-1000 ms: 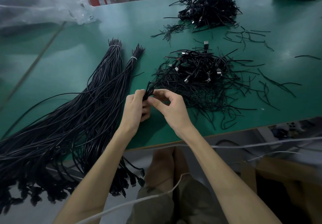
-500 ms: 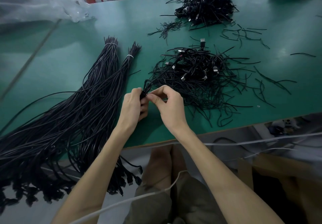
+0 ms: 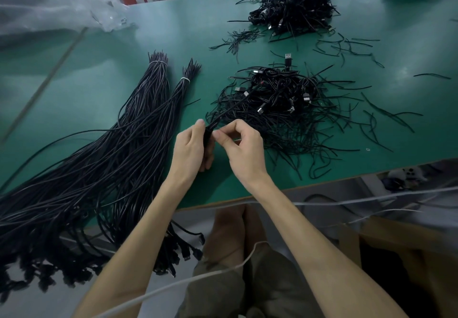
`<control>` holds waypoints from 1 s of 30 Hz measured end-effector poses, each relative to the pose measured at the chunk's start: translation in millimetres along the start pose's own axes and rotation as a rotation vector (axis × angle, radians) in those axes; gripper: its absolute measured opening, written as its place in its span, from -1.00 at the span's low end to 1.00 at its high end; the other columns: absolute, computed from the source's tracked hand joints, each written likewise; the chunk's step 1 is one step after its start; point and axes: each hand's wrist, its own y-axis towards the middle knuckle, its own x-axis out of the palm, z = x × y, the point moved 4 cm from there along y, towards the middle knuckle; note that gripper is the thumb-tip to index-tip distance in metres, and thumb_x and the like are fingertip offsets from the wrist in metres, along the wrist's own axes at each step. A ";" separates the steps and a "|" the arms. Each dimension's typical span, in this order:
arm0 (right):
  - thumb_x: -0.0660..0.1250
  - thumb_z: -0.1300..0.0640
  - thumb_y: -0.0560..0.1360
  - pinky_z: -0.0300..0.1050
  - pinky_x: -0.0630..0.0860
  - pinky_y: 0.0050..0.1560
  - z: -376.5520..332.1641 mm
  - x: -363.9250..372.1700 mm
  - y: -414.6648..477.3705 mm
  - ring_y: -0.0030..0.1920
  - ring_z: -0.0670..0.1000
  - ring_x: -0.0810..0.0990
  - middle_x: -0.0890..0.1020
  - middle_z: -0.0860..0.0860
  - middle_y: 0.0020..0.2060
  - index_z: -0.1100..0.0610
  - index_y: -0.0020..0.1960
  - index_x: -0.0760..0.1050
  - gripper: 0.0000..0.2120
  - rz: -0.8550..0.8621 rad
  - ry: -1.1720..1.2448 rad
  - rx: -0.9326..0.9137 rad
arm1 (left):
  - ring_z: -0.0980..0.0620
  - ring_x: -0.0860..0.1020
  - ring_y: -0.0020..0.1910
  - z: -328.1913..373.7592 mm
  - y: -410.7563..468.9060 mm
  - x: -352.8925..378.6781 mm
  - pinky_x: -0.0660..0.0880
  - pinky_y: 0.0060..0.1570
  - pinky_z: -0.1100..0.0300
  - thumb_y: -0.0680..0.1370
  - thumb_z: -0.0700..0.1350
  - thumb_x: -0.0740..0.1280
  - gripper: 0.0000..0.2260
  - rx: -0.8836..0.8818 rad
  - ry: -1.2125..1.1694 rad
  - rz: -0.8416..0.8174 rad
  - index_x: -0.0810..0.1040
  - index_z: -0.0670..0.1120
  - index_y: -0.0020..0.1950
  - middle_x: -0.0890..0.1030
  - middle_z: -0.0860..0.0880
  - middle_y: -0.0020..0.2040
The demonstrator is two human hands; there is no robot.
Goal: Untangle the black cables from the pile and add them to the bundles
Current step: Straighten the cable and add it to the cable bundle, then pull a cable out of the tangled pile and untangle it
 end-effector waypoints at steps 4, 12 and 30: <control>0.47 0.14 0.57 -0.18 0.51 -0.12 4.8 -4.1 2.6 -0.24 -0.11 0.56 0.61 -0.10 -0.30 0.08 -0.16 0.57 -0.86 0.032 0.083 0.067 | -0.12 0.55 -0.47 3.1 -0.1 -12.1 0.43 -0.57 0.14 0.74 -0.13 0.15 -0.76 0.082 0.019 0.063 0.54 -0.15 -0.03 0.56 -0.14 -0.35; 0.46 0.15 0.57 0.02 0.56 -0.07 4.4 -1.5 4.8 -0.21 -0.01 0.56 0.60 -0.06 -0.30 0.08 -0.17 0.57 -0.85 0.020 0.110 0.065 | -0.04 0.66 -0.10 18.5 -4.9 -42.7 0.57 -0.25 0.20 0.65 -0.40 0.27 -0.61 0.313 0.190 -0.145 0.55 0.02 0.33 0.57 -0.04 0.04; 0.41 0.32 0.57 -0.13 0.44 -0.20 -27.1 -25.4 1.9 -0.30 -0.09 0.50 0.58 -0.05 -0.32 0.27 -0.12 0.58 -0.91 -0.073 0.045 -0.079 | 0.28 0.49 0.30 52.3 -4.6 -27.8 0.42 0.29 0.23 0.63 0.05 0.33 -0.72 0.588 0.632 -0.291 0.59 0.00 0.31 0.61 0.19 0.27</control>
